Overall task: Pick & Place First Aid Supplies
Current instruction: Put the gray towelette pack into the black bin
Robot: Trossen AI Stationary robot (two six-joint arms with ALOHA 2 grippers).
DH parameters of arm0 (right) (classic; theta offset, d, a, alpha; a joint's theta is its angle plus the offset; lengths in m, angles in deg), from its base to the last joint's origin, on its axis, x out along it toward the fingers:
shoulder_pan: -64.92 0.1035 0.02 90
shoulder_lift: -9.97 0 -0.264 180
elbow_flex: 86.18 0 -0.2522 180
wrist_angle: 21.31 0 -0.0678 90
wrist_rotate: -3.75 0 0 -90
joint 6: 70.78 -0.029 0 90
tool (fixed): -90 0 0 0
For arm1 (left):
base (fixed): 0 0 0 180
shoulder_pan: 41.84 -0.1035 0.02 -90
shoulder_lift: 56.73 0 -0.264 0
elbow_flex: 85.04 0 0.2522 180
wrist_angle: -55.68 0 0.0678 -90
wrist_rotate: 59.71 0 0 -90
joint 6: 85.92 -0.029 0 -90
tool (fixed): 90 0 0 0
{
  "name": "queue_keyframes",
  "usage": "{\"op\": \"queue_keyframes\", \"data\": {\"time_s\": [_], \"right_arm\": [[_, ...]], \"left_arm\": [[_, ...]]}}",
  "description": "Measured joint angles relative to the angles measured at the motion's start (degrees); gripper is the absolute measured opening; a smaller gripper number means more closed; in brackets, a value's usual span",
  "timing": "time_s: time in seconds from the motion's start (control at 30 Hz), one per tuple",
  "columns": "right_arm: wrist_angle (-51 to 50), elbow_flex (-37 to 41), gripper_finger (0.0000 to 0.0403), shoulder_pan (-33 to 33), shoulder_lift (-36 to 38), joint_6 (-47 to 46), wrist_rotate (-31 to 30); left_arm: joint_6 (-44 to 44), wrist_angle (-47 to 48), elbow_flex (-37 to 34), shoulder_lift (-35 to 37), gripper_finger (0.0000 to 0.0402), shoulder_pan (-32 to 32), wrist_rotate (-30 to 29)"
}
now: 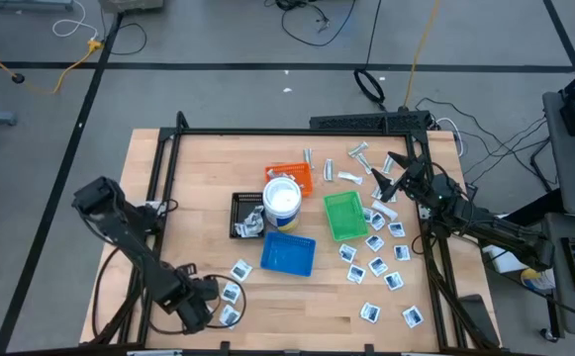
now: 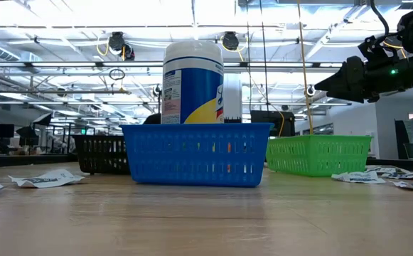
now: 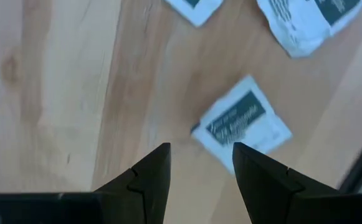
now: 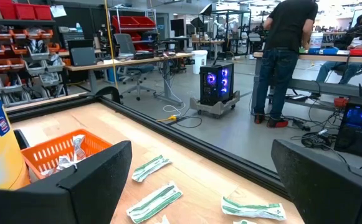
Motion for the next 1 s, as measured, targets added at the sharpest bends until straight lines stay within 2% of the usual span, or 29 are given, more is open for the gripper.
{"op": "queue_keyframes", "data": {"time_s": [0.4, 0.5, 0.6, 0.8, 1.0], "right_arm": [[0.00, 0.01, 0.0380, 0.00, 0.02, 0.00, -0.01], [0.00, 0.01, 0.0380, 0.01, 0.01, 0.00, 0.00], [0.00, 0.00, 0.0380, 0.02, 0.02, 0.00, 0.00], [0.00, 0.02, 0.0380, 0.00, 0.00, 0.00, 0.00], [0.00, 0.00, 0.0380, 0.01, 0.00, 0.00, 0.00]], "left_arm": [[1.03, -2.78, 0.35, -6.66, 0.0175, 1.00, -3.52], [-1.62, -3.88, 0.27, -7.33, 0.0170, 1.18, -3.90], [-3.13, -4.18, 0.24, -7.41, 0.0136, 1.12, -3.11], [-3.80, -4.10, 0.19, -7.54, 0.0020, 1.16, -3.13], [-4.53, -4.26, 0.12, -7.46, 0.0004, 1.11, -2.40]]}}
